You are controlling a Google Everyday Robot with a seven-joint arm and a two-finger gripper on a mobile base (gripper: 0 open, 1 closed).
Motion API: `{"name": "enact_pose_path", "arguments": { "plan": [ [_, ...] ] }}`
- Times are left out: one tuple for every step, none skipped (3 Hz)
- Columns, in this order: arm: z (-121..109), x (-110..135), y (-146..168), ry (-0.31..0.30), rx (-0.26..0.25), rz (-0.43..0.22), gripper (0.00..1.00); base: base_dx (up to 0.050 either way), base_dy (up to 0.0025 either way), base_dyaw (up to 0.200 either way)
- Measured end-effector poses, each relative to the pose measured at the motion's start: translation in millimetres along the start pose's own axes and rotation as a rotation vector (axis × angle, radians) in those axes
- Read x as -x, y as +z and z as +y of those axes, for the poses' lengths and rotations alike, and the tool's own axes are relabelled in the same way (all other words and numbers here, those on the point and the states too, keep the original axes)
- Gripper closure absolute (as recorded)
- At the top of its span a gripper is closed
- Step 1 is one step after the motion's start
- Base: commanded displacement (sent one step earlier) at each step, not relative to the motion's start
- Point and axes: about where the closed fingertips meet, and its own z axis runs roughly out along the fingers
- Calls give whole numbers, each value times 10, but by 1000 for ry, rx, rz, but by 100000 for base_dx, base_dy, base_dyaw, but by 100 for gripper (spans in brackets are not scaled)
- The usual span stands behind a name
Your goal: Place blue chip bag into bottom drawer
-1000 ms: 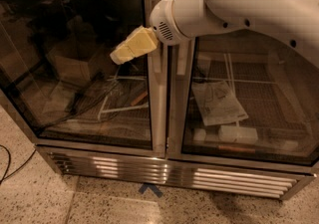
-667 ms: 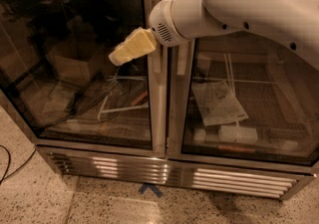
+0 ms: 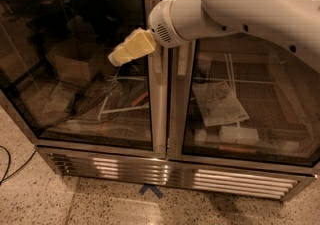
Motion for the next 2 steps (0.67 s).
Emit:
{"name": "enact_pose_path", "arguments": {
  "plan": [
    [26,33,-74,-29,-85,18,0,0,0,0],
    [109,37,-298,-83,-227,64,0,0,0,0]
  ]
}}
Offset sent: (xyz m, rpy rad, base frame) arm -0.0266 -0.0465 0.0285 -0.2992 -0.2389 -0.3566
